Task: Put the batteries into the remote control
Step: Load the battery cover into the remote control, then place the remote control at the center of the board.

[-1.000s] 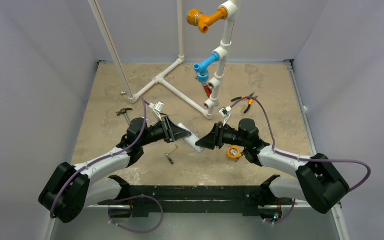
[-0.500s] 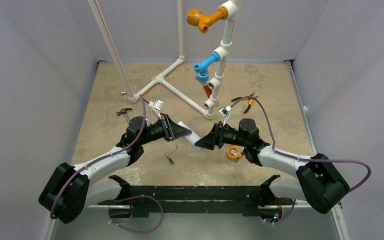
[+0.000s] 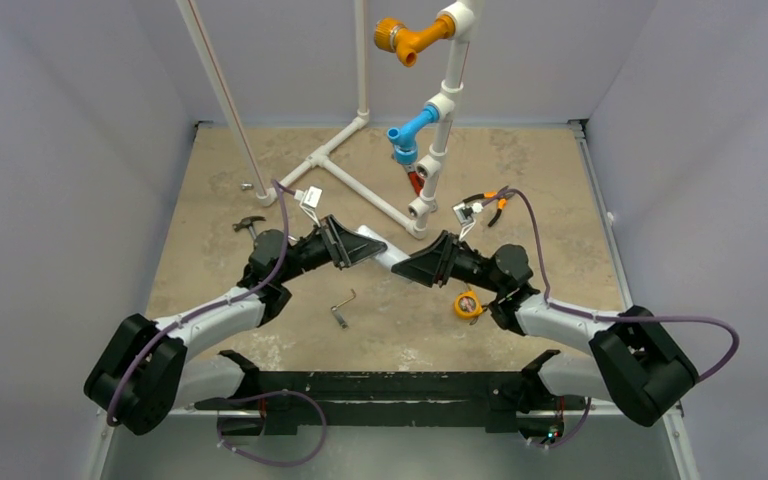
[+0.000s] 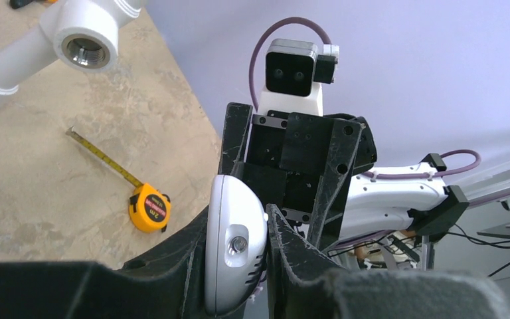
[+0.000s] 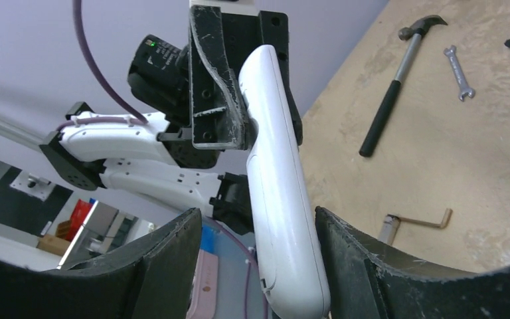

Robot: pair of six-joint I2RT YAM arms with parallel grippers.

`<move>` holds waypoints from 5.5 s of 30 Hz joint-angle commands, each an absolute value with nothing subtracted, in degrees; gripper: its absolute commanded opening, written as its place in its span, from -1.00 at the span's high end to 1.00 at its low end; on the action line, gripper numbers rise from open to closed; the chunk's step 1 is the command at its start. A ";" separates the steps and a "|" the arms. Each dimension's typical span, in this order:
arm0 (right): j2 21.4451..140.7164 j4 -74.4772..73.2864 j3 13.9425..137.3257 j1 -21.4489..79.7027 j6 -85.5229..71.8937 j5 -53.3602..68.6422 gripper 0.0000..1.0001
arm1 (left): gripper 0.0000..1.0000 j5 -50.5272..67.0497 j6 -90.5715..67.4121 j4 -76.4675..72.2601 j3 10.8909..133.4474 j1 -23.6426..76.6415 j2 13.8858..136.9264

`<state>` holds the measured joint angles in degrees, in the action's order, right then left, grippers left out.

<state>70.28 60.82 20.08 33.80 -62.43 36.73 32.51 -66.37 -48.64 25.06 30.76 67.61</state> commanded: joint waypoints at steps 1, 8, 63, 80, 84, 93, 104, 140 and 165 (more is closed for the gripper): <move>70.77 68.66 19.61 33.93 -66.13 35.65 -0.19 | 1.00 31.14 -68.85 -59.14 26.55 30.43 68.19; 71.05 68.64 19.69 33.93 -66.00 36.10 0.03 | 1.00 30.59 -68.72 -59.52 26.19 30.46 68.28; 63.13 41.49 23.54 33.84 -49.70 27.00 1.00 | -0.31 33.17 -64.37 -50.74 25.78 30.41 65.99; 58.51 36.62 15.80 46.75 -14.71 -2.89 1.00 | -0.81 19.14 -46.07 -9.88 33.07 30.36 53.49; 61.03 42.45 13.98 53.35 -2.71 -9.36 1.00 | -0.81 19.07 -46.62 -9.97 33.15 30.26 53.83; 66.69 42.66 15.13 60.07 11.83 -18.93 1.00 | -0.82 19.12 -46.96 -10.10 32.75 30.18 54.18; 77.86 44.31 18.25 65.30 18.32 -24.89 0.95 | -0.81 18.98 -47.08 -9.59 32.29 29.97 53.55; 88.66 57.69 16.06 73.22 15.42 -28.63 -0.18 | -0.80 19.91 -47.47 -10.69 31.88 29.43 53.90; 68.32 70.07 1.18 35.43 -37.45 -3.95 -0.48 | -0.87 13.66 -45.31 -1.61 31.44 28.21 48.98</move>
<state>74.85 68.69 4.05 41.71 -23.77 -4.38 16.75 -46.87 -4.29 31.27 29.08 52.14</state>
